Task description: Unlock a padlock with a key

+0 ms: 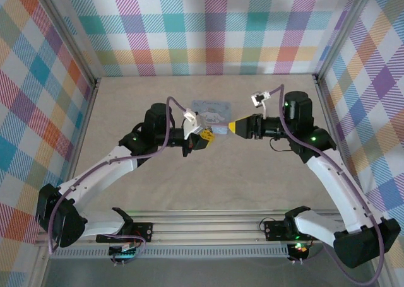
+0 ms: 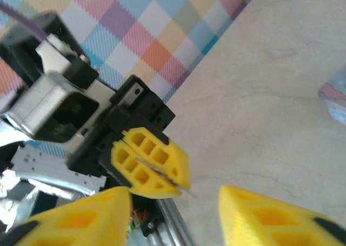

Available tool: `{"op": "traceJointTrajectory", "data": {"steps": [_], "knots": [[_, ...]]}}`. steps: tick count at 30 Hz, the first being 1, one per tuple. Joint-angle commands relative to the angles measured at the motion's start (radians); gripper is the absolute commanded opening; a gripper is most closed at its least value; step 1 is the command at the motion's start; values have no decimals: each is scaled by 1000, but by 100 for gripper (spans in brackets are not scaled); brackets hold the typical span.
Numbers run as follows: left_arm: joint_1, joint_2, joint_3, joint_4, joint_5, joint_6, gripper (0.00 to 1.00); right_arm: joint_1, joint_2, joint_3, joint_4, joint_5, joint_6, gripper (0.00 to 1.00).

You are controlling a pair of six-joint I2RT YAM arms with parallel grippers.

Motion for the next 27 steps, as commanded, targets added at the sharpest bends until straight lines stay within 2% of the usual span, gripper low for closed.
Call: {"op": "traceJointTrajectory", "data": {"steps": [1,3,8,14,21,27], "knots": [[9,27,60,-106,151,1,0,27,26,49,30,-118,-136,36],[11,42,80,-135,178,16,0,50,40,63,20,-124,-168,36],[9,92,151,-265,225,63,0,108,51,74,10,-112,-225,44],[10,114,175,-284,238,68,0,147,92,114,-56,-86,-271,32],[10,113,184,-284,241,61,0,187,124,128,-114,-1,-330,35],[9,112,190,-296,248,59,0,208,141,129,-126,12,-339,35]]}}
